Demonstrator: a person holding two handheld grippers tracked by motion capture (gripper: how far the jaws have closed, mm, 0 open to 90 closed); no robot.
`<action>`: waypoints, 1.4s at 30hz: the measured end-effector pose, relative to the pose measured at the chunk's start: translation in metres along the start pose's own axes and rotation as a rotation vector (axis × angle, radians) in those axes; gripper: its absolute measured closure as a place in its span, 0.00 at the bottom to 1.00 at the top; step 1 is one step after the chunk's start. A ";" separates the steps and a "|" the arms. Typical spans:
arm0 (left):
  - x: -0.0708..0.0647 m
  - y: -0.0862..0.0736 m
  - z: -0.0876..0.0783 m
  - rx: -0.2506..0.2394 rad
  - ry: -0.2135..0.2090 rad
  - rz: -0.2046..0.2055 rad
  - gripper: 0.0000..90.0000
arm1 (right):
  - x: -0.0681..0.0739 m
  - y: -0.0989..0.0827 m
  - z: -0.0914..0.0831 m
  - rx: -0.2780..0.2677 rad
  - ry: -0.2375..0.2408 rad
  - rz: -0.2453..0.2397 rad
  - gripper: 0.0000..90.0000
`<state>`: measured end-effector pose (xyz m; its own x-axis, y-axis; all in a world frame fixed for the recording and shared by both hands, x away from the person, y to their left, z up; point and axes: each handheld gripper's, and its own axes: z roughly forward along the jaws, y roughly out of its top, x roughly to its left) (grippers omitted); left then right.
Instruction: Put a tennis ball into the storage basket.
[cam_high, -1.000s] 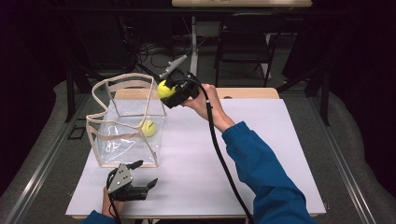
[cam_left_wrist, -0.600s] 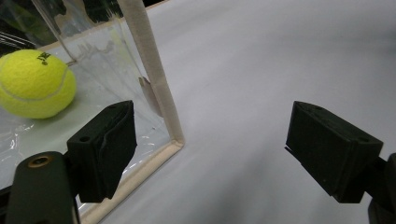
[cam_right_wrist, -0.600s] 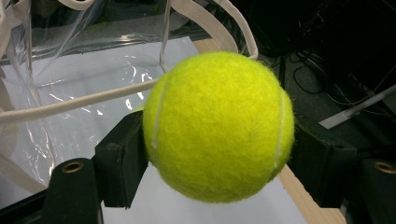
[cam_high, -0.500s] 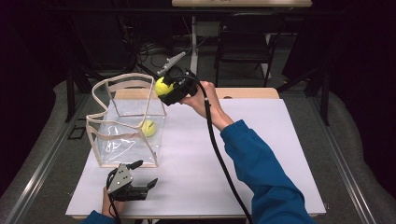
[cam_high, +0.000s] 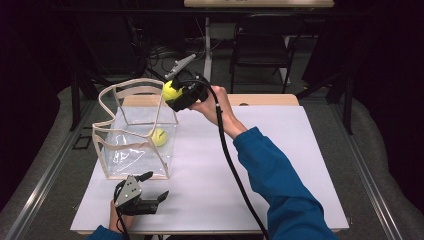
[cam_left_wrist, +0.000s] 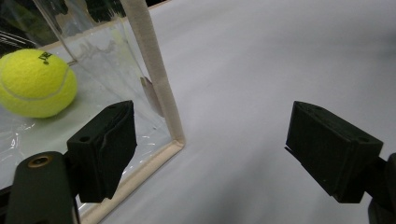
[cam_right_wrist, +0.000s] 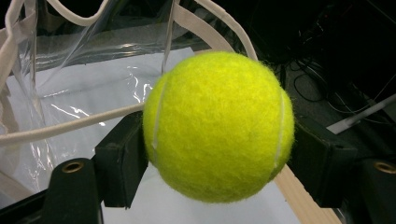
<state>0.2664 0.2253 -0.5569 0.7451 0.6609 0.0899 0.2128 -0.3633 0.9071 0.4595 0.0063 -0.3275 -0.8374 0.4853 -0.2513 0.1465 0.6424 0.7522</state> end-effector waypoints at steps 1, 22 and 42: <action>0.000 0.000 0.000 -0.001 0.000 -0.001 0.18 | 0.000 0.000 0.000 -0.002 -0.001 0.001 0.29; -0.002 0.001 0.000 -0.005 0.003 0.003 0.18 | 0.007 0.020 -0.012 -0.017 -0.013 -0.023 0.29; -0.001 0.001 0.000 -0.007 0.004 0.004 0.18 | 0.005 0.032 0.000 -0.022 -0.013 -0.008 0.29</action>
<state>0.2653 0.2243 -0.5559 0.7432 0.6623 0.0953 0.2053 -0.3613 0.9096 0.4596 0.0294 -0.3049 -0.8317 0.4879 -0.2651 0.1282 0.6333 0.7632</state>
